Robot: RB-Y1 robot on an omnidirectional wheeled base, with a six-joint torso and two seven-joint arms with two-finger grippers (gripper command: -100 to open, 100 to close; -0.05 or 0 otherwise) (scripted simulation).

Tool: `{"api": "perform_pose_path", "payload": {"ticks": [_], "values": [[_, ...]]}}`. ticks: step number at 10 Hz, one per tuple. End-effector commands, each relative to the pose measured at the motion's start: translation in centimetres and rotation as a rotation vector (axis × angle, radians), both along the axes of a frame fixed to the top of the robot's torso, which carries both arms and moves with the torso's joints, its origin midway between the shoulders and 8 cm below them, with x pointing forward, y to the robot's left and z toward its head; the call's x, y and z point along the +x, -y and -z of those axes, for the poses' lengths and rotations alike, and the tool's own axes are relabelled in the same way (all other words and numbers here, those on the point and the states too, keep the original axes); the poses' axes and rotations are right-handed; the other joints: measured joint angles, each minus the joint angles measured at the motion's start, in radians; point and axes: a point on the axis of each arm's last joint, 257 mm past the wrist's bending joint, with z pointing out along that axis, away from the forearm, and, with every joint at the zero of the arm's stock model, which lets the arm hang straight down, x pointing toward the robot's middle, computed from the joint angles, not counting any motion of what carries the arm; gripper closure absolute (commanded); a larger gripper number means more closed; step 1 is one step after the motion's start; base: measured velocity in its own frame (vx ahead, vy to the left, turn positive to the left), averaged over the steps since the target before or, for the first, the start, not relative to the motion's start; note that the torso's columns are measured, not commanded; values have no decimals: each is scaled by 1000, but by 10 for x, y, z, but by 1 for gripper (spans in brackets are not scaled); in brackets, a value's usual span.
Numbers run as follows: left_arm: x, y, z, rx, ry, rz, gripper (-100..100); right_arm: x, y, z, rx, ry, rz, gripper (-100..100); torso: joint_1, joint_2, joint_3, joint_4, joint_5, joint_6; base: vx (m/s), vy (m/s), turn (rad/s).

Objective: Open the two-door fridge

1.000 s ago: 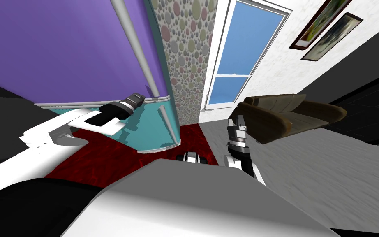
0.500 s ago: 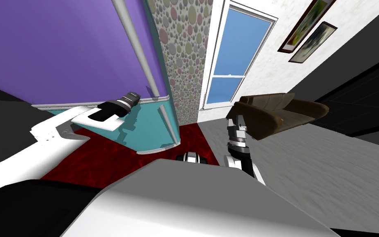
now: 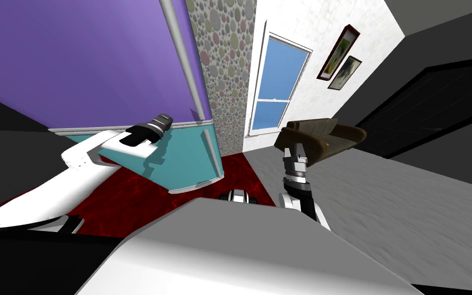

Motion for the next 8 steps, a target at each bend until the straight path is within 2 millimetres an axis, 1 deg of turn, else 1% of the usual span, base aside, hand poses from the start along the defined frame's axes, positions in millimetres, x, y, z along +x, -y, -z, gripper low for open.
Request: {"api": "perform_pose_path", "payload": {"ticks": [1,2,3,4,6,7,8], "values": [[18,-4,4,24,-2,4,100,0,0,0,0,1,0,0,7,15,8,4,2,2,-338,171,-466],[21,-12,-2,15,11,-11,100,0,0,0,0,0,0,0,9,25,16,8,3,-1,-295,65,-307],[23,-22,-10,6,27,-29,100,0,0,0,0,0,0,0,2,22,15,8,1,-2,-171,-23,-89],[22,-37,-4,-5,15,-58,100,0,0,0,0,0,0,0,-3,12,9,5,-1,-2,-47,-41,26],[21,-60,6,-20,-2,-102,100,0,0,0,0,0,0,0,2,2,1,1,0,0,20,-18,9],[35,-52,2,24,5,-81,100,0,0,0,0,0,0,0,5,6,4,2,1,0,-203,81,-290],[41,-56,7,15,-4,-88,100,0,0,0,0,0,0,0,9,21,13,6,3,1,-346,153,-389]]}}
